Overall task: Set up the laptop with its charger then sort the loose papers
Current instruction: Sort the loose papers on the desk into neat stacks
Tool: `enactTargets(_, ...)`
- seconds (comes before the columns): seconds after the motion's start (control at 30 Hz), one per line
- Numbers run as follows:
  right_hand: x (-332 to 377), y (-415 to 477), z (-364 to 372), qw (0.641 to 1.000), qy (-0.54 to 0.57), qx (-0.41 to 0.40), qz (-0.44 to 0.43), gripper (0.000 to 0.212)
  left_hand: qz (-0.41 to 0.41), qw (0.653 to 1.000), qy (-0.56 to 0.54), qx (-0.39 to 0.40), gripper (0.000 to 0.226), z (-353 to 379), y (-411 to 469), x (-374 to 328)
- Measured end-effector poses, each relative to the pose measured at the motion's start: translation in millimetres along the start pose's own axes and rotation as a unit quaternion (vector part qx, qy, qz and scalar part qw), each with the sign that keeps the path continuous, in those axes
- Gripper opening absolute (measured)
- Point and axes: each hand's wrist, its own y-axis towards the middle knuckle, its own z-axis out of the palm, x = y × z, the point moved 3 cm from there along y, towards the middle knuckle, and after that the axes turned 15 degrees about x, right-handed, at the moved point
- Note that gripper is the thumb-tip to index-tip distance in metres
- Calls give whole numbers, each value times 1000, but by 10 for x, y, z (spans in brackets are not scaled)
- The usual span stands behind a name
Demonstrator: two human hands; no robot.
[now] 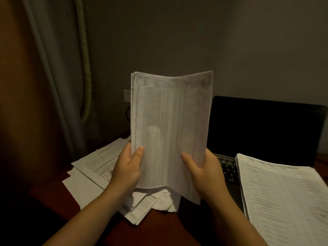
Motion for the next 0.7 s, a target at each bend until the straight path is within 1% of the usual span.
enactTargets(0.1,28,-118,-183,1000,4,-28,2,32,-8,1000,-3,22,17,124,-20,-33)
enactTargets(0.23,-22,-330,-489,997,-14,-66,24,32,-18,997,-25,68,19,361,-53,-64)
enactTargets(0.33,-65,-522,-729,994,-36,-90,45,37,-33,994,-33,97,21,597,-71,-84)
enactTargets(0.4,-71,-664,-896,991,-62,-101,67,42,-48,992,-39,107,28,766,-75,-88)
enactTargets(0.47,-71,-807,-1075,986,-85,-109,92,46,-58,990,-42,122,41,950,-77,-98)
enactTargets(0.57,-89,-1026,-1374,979,-107,-119,129,52,-60,986,-15,157,60,1233,-83,-133)
enactTargets(0.7,-152,-1313,-1768,966,-132,-128,183,59,-46,976,12,214,62,1610,-103,-186)
